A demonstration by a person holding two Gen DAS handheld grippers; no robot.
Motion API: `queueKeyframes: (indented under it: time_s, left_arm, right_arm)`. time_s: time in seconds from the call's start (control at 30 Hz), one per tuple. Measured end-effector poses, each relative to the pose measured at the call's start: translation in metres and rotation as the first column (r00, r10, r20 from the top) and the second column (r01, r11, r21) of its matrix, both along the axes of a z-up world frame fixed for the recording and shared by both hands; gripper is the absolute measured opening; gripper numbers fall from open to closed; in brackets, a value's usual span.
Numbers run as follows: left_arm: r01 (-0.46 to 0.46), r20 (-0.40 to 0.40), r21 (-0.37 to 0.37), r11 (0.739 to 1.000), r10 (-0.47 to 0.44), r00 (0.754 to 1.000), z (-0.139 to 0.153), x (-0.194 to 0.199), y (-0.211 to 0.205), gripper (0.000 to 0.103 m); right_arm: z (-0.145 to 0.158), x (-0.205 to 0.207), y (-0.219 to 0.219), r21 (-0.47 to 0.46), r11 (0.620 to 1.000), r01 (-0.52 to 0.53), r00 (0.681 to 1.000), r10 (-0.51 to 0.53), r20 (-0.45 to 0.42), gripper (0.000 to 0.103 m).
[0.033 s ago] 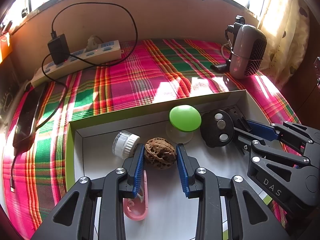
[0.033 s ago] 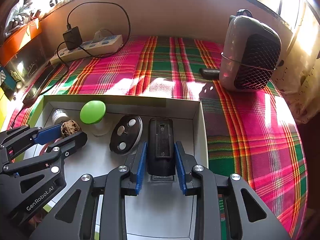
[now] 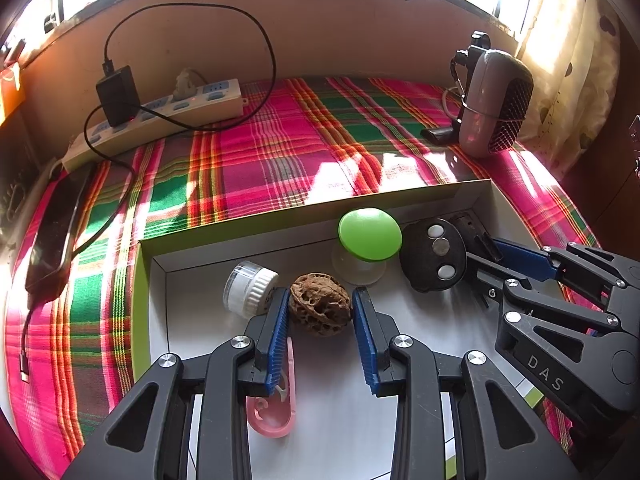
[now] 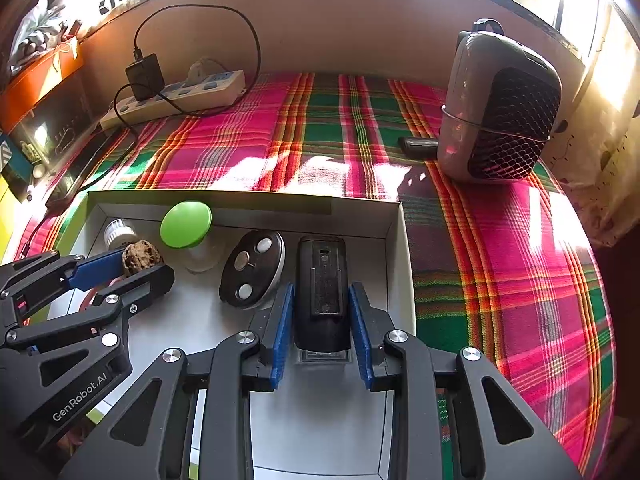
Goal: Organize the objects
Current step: 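Lower and open left tool on walnut while right tool releases flashlight in box, then move left tool to pink hook clip while right tool moves to white egg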
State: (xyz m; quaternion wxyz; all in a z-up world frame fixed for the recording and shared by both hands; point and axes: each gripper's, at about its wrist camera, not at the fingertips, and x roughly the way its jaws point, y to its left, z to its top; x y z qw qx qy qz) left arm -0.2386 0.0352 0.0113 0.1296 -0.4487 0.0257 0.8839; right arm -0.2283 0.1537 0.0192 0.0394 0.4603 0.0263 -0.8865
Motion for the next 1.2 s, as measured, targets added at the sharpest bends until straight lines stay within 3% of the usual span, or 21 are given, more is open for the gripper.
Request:
queueKeyframes:
  time_s: [0.13,0.47,0.9,1.2]
  left_arm:
    - [-0.001,-0.006,0.006,1.000,0.001,1.000,0.003,0.003,-0.002,0.030]
    - [-0.004,-0.032,0.009,1.000,0.005,0.999,0.017,0.020,-0.008,0.030]
    - [-0.004,-0.096,0.023,1.000,0.006,0.995,0.047,0.074,-0.027,0.030]
    - [-0.058,-0.114,0.042,0.997,0.063,0.991,0.055,0.122,-0.062,0.030]
  right_arm:
    - [0.003,0.004,0.000,-0.001,1.000,0.007,1.000,-0.007,-0.010,0.037]
    - [0.015,0.024,-0.001,0.003,1.000,0.030,0.998,-0.030,-0.056,0.042]
    - [0.039,0.078,-0.010,-0.032,0.999,0.034,0.992,-0.038,-0.122,0.043]
    - [0.034,0.122,-0.020,-0.094,0.995,-0.018,0.994,0.007,-0.113,0.043]
